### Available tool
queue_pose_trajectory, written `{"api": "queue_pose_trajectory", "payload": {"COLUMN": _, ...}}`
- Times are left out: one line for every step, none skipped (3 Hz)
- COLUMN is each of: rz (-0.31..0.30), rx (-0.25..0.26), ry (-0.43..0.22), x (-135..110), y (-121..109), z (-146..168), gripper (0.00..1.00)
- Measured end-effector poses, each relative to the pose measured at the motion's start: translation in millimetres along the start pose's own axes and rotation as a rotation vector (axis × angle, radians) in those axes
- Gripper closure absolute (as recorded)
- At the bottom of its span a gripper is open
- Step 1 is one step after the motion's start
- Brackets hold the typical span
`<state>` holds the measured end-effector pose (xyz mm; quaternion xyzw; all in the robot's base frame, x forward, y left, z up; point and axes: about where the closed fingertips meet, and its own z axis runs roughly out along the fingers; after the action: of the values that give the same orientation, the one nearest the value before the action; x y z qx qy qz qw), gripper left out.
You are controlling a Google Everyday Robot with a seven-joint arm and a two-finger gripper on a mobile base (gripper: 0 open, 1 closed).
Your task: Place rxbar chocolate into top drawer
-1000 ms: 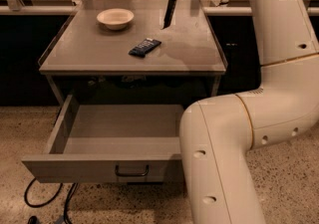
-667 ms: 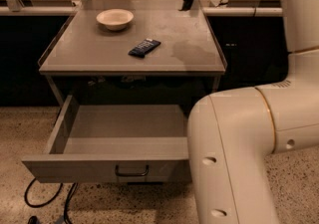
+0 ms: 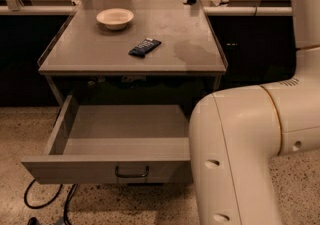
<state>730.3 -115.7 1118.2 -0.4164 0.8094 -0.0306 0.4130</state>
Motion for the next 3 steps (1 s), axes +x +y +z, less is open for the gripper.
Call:
{"api": "queue_pose_trajectory", "payload": {"rz": 0.043, "rx": -0.146, "ry": -0.048, "x": 1, "y": 22, "z": 18, "gripper": 1.00}}
{"api": "queue_pose_trajectory", "payload": {"rz": 0.171, "rx": -0.363, "ry": -0.167, "x": 24, "y": 36, "z": 27, "gripper": 1.00}}
{"api": "queue_pose_trajectory", "payload": {"rz": 0.318, "rx": -0.374, "ry": -0.281, "x": 75, "y": -2, "z": -10, "gripper": 1.00}}
